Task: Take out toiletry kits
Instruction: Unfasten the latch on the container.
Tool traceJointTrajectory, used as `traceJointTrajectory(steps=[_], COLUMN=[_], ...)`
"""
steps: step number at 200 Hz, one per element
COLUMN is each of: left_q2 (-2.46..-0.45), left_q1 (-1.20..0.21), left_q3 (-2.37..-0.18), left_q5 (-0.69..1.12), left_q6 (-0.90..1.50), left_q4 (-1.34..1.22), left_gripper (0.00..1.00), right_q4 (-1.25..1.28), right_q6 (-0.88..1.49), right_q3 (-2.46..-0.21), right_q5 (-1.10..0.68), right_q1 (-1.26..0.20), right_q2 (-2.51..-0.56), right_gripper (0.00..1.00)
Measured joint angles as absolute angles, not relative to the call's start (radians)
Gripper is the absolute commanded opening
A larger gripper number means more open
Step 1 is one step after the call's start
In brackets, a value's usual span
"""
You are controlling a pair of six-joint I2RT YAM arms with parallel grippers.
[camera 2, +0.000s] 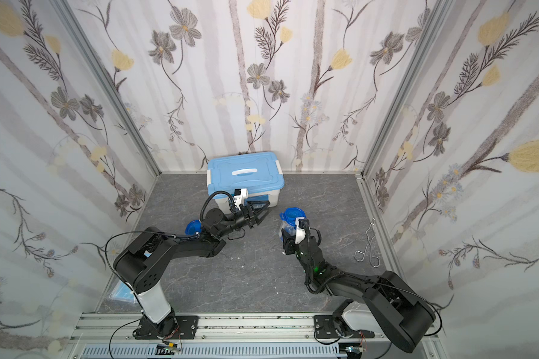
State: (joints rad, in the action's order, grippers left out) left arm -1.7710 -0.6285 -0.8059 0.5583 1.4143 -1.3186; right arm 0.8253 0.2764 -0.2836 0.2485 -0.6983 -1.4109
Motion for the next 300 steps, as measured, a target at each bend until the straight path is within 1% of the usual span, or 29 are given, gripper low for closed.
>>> traceJointTrajectory(steps=[14, 22, 56, 78, 111, 139, 163, 188, 239, 269, 300], left_q2=[-1.742, -1.732, -1.732, -1.739, -1.739, -1.739, -1.745, -1.74, -1.705, -1.708, -1.709], left_q1=[-0.625, -0.622, -0.591, -0.573, -0.566, -0.564, -0.563, -0.565, -0.582, -0.596, -0.61], left_q3=[-0.826, -0.845, -0.926, -0.966, -1.029, -1.084, -1.104, -1.088, -1.121, -1.165, -1.185], left_q5=[0.59, 0.606, 0.68, 0.725, 0.772, 0.79, 0.796, 0.805, 0.813, 0.815, 0.811], left_q6=[1.388, 1.384, 1.368, 1.383, 1.406, 1.47, 1.545, 1.592, 1.685, 1.755, 1.804], left_q4=[-1.294, -1.281, -1.245, -1.241, -1.237, -1.266, -1.332, -1.342, -1.359, -1.364, -1.365], left_gripper=[0.72, 0.72, 0.73, 0.73, 0.73, 0.73, 0.72, 0.72, 0.71, 0.69, 0.68], right_q4=[0.823, 0.821, 0.809, 0.738, 0.651, 0.569, 0.519, 0.511, 0.487, 0.456, 0.442], right_q6=[0.239, 0.222, 0.177, 0.144, 0.107, 0.095, 0.078, 0.078, 0.067, 0.051, 0.013], right_q3=[-0.297, -0.305, -0.316, -0.366, -0.452, -0.517, -0.557, -0.572, -0.666, -0.771, -0.833], right_q5=[0.146, 0.097, -0.129, -0.269, -0.482, -0.634, -0.729, -0.823, -0.969, -1.028, -1.065], right_q1=[-0.679, -0.663, -0.557, -0.487, -0.42, -0.377, -0.362, -0.318, -0.264, -0.26, -0.259], right_q2=[-1.403, -1.396, -1.304, -1.224, -1.15, -1.125, -1.107, -1.098, -1.155, -1.21, -1.224], right_gripper=[0.3, 0.3, 0.31, 0.31, 0.32, 0.31, 0.3, 0.3, 0.3, 0.29, 0.29])
